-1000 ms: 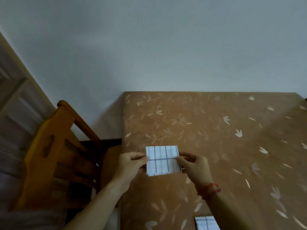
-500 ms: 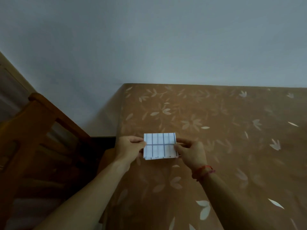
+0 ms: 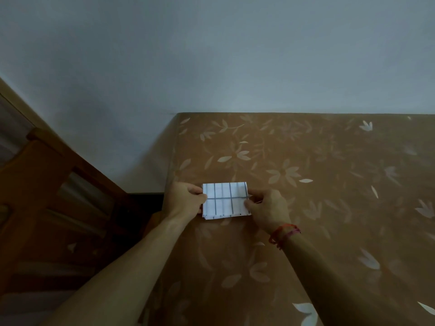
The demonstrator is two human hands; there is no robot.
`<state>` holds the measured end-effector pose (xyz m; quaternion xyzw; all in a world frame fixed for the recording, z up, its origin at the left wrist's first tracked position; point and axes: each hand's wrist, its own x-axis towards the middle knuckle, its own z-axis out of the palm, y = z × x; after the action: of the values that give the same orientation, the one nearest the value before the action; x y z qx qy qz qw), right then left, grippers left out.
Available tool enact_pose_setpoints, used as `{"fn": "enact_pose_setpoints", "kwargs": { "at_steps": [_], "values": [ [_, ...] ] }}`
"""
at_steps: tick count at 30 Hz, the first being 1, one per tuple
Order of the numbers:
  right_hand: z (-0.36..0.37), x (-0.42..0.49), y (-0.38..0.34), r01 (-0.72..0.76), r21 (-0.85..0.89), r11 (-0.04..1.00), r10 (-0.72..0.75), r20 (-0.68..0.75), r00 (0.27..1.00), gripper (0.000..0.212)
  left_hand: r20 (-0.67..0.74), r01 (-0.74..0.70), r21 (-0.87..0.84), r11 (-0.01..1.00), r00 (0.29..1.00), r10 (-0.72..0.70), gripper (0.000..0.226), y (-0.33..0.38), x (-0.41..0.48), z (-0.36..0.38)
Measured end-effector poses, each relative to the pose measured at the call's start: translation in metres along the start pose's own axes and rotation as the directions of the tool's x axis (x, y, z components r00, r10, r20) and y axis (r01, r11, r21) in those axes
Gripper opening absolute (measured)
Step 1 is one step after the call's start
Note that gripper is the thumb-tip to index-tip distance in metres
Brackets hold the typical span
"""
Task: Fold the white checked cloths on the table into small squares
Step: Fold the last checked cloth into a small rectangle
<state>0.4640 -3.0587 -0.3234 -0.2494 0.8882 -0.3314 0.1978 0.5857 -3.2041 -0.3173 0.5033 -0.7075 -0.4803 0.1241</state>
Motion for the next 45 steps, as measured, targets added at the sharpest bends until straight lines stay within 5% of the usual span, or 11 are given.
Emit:
{"fn": "enact_pose_setpoints", "kwargs": {
  "at_steps": [5, 13, 16, 19, 23, 28, 34, 45],
  "values": [
    [0.007, 0.003, 0.002, 0.032, -0.048, 0.998, -0.032, 0.007, 0.999, 0.019, -0.025, -0.031, 0.056, 0.998, 0.999, 0.032, 0.021, -0.008, 0.004, -0.001],
    [0.01, 0.002, 0.005, 0.092, -0.072, 0.993, -0.095, -0.053, 0.994, 0.017, -0.03, -0.273, 0.244, 0.931, 0.957, 0.288, 0.012, -0.01, 0.001, -0.007],
    [0.013, -0.001, 0.003, 0.193, -0.083, 0.978, -0.201, -0.114, 0.973, 0.022, -0.031, -0.445, 0.382, 0.81, 0.87, 0.492, 0.016, -0.015, 0.002, -0.006],
    [0.018, -0.005, -0.005, 0.32, -0.194, 0.928, -0.346, -0.124, 0.93, 0.028, 0.141, -0.607, 0.53, 0.592, 0.751, 0.645, 0.033, -0.016, 0.001, 0.001],
    [0.032, -0.006, -0.015, 0.466, -0.411, 0.783, -0.5, 0.028, 0.866, 0.056, 0.378, -0.645, 0.592, 0.483, 0.752, 0.54, 0.058, -0.023, 0.0, 0.018],
    [0.054, -0.006, -0.015, 0.538, -0.418, 0.732, -0.475, 0.251, 0.843, 0.067, 0.413, -0.64, 0.61, 0.467, 0.76, 0.501, 0.062, -0.042, 0.0, 0.027],
    [0.063, -0.001, 0.002, 0.547, -0.45, 0.706, -0.459, 0.298, 0.837, 0.058, 0.438, -0.657, 0.66, 0.363, 0.73, 0.525, 0.073, -0.046, -0.002, 0.021],
    [0.032, -0.002, 0.011, 0.455, -0.593, 0.664, -0.319, 0.324, 0.89, 0.072, 0.451, -0.663, 0.664, 0.346, 0.724, 0.522, 0.076, -0.042, -0.002, 0.016]
  ]
}}
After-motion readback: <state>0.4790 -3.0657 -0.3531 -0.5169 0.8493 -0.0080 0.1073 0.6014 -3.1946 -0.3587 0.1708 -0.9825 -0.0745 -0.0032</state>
